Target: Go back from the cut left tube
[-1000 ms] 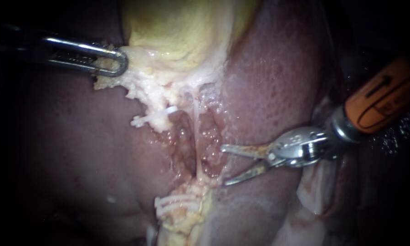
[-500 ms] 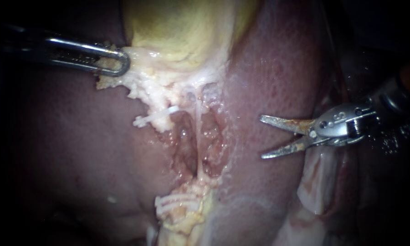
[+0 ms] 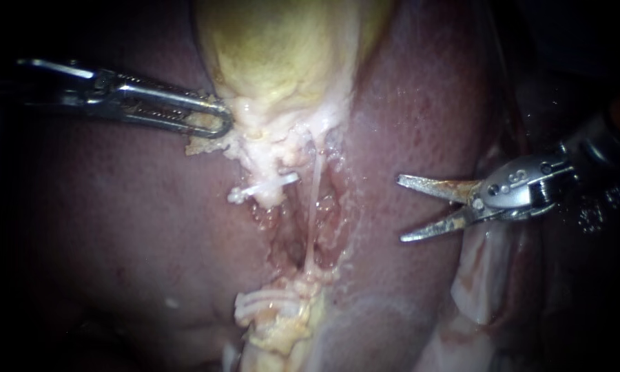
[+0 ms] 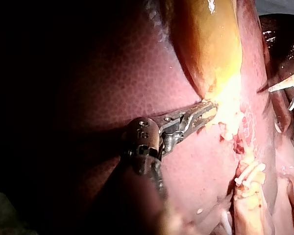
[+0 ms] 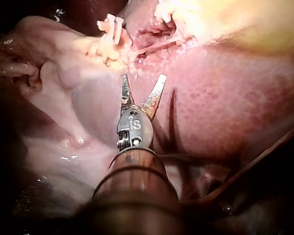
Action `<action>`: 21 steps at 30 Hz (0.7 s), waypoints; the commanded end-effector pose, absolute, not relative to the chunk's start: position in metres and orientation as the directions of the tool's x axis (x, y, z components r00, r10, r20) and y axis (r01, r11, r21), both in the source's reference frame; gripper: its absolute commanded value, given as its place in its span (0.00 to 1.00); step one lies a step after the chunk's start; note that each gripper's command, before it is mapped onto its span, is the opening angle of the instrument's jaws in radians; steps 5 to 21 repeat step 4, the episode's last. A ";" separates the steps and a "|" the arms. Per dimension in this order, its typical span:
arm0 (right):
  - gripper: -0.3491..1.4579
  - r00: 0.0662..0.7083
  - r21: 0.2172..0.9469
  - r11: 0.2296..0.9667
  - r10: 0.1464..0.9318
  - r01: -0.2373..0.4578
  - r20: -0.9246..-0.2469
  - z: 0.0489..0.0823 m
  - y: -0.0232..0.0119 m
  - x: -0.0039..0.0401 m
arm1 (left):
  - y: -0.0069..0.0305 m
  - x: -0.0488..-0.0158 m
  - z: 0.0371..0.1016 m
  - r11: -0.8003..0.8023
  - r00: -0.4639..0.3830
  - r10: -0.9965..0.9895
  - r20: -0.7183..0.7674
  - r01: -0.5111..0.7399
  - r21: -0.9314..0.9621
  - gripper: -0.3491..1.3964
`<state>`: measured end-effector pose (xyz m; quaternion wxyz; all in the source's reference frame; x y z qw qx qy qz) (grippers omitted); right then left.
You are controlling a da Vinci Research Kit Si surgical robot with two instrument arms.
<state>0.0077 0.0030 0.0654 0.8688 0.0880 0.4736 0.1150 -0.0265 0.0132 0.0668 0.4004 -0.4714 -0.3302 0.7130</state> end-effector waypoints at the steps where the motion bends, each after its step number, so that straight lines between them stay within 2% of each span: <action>1: 0.99 0.525 0.262 0.958 0.283 -0.117 -0.803 0.0654 0.0030 0.0078 | 0.0133 -0.0264 0.0666 -0.460 -0.235 0.883 -0.407 -0.260 -0.849 0.00; 4: 0.99 0.511 0.283 0.955 0.285 -0.083 -0.811 0.0654 0.0028 0.0081 | 0.0133 -0.0261 0.0663 -0.459 -0.236 0.883 -0.406 -0.258 -0.850 0.00; 21: 0.99 0.511 0.283 0.955 0.285 -0.083 -0.811 0.0654 0.0028 0.0081 | 0.0133 -0.0261 0.0663 -0.459 -0.236 0.883 -0.406 -0.258 -0.850 0.00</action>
